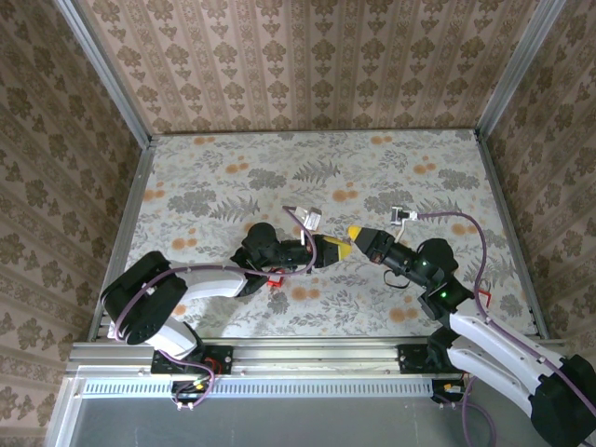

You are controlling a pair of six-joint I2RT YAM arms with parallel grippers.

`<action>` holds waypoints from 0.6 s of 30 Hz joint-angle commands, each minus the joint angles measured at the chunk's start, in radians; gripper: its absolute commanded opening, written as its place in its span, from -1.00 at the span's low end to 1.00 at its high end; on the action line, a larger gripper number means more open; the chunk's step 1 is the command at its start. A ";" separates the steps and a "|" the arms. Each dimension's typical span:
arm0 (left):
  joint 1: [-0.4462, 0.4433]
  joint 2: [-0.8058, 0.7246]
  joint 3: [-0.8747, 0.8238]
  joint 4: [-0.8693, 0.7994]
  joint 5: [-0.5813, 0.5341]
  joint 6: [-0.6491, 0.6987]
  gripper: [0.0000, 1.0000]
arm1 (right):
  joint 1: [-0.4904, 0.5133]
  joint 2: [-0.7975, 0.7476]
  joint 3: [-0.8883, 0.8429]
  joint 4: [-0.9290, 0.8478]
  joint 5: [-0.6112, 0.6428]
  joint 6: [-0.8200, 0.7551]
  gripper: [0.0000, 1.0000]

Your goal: Unlock with the key

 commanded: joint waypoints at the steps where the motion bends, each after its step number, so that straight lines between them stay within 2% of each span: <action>1: 0.032 -0.048 0.013 0.018 -0.033 0.014 -1.00 | 0.007 -0.031 -0.022 0.005 0.038 -0.002 -1.00; 6: 0.036 -0.077 0.003 -0.009 -0.044 0.032 -1.00 | 0.011 -0.058 -0.053 -0.010 0.070 0.007 -1.00; 9: 0.039 -0.096 -0.007 -0.012 -0.091 0.035 -1.00 | 0.012 -0.084 -0.070 -0.024 0.090 0.010 -1.00; 18: 0.042 -0.103 0.015 -0.024 -0.096 0.027 -1.00 | 0.021 -0.113 -0.099 -0.029 0.116 0.018 -1.00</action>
